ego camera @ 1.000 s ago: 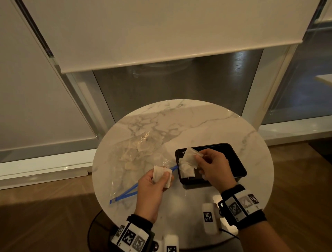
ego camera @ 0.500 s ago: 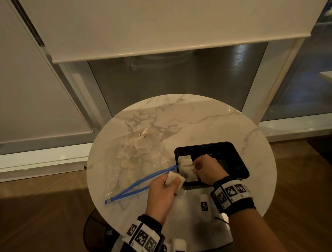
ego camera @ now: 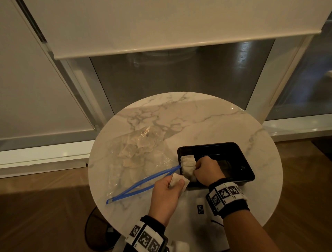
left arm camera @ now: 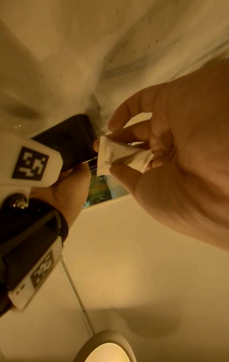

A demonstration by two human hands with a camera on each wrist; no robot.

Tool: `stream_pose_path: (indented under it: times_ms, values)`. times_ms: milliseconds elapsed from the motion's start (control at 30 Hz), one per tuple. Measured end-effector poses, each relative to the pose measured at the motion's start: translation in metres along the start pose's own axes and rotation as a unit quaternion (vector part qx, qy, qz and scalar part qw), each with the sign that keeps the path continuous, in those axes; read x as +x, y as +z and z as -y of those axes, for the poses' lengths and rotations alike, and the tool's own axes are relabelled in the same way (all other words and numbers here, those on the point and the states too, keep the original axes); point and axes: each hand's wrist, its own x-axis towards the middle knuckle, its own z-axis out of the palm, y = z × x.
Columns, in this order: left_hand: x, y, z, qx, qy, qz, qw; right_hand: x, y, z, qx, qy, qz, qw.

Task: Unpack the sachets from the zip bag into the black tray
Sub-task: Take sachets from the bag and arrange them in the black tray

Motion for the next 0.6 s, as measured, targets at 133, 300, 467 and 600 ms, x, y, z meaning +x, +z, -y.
stream_pose_path:
  times_ms: [133, 300, 467, 600]
  values:
    - [-0.001, 0.000, -0.001, -0.003, -0.003, 0.002, 1.000, -0.003, -0.001, 0.002, -0.005, 0.000, 0.002, 1.000]
    - [-0.002, 0.000, -0.004, -0.001, -0.004, 0.006, 1.000, -0.006, -0.002, 0.003, -0.004, -0.005, -0.004, 1.000]
    - [-0.002, 0.000, -0.004, -0.008, -0.011, 0.005, 1.000, -0.007, -0.001, -0.002, 0.043, -0.009, -0.028, 0.999]
    - [-0.004, -0.003, -0.009, -0.042, -0.002, 0.006, 0.999, -0.007, -0.005, -0.008, 0.135, -0.014, -0.105, 0.985]
